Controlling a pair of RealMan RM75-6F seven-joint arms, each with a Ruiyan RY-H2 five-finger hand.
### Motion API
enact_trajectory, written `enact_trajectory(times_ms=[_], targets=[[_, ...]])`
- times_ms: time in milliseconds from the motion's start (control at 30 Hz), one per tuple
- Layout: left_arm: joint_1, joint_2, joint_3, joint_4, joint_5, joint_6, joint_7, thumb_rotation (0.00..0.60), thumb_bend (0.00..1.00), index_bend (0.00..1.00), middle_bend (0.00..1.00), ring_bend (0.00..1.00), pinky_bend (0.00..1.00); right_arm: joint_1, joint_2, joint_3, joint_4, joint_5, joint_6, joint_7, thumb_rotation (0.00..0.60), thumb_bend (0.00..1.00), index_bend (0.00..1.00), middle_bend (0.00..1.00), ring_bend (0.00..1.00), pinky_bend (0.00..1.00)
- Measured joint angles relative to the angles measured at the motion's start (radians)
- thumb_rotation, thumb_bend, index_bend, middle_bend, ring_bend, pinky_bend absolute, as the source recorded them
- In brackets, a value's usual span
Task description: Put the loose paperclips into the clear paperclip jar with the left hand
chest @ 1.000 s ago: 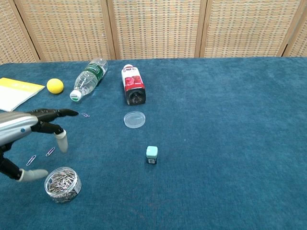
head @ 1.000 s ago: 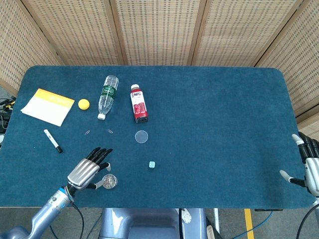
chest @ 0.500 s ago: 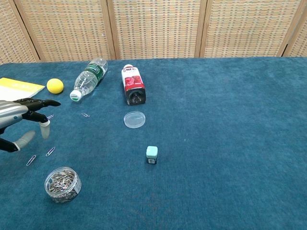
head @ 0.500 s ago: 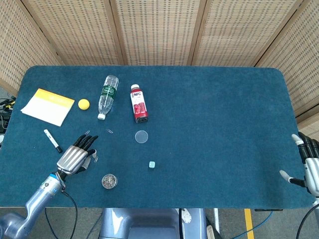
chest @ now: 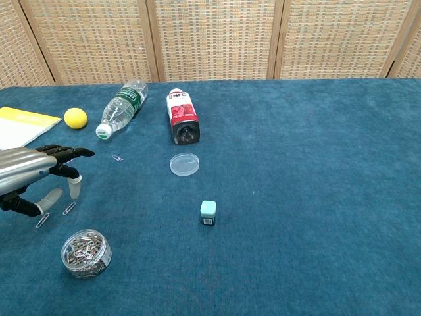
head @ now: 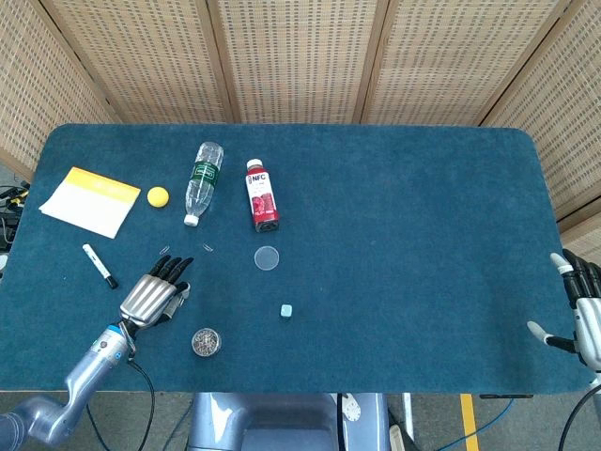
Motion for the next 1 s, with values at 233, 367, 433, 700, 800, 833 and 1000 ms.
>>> enact_trajectory(times_ms=[233,367,433,700,800,833,1000], targets=[[-0.006,-0.017,-0.005,0.017,-0.017,-0.014,-0.007,0.600,0.66,0.45,0.00,0.00,0.00,0.001,0.000,0.000,0.001,0.000,-0.003,0.000,0.600,0.00,0.01,0.00,0.00,0.00],[-0.011,-0.033,-0.007,0.036,-0.026,-0.026,-0.009,0.600,0.66,0.45,0.00,0.00,0.00,0.001,-0.001,0.001,0.002,0.003,-0.003,0.000,0.600,0.00,0.01,0.00,0.00,0.00],[-0.011,-0.038,-0.008,0.045,-0.031,-0.029,-0.007,0.600,0.66,0.45,0.00,0.00,0.00,0.001,0.000,0.001,0.002,0.004,-0.004,0.001,0.600,0.00,0.01,0.00,0.00,0.00],[-0.009,-0.040,-0.006,0.057,-0.040,-0.030,-0.008,0.600,0.66,0.45,0.00,0.00,0.00,0.002,-0.001,0.001,0.003,0.004,-0.006,0.001,0.600,0.00,0.01,0.00,0.00,0.00],[-0.011,-0.041,0.000,0.061,-0.037,-0.036,-0.011,0.600,0.66,0.45,0.00,0.00,0.00,0.001,0.000,0.001,0.001,0.002,-0.001,0.001,0.600,0.00,0.01,0.00,0.00,0.00],[-0.011,-0.042,0.001,0.063,-0.036,-0.037,-0.013,0.600,0.66,0.45,0.00,0.00,0.00,0.000,0.000,0.001,0.000,0.002,0.000,0.001,0.600,0.00,0.01,0.00,0.00,0.00],[-0.012,-0.048,0.002,0.078,-0.021,-0.024,-0.042,0.600,0.66,0.45,0.00,0.00,0.00,0.000,0.000,0.002,-0.001,0.002,0.000,-0.001,0.600,0.00,0.01,0.00,0.00,0.00]])
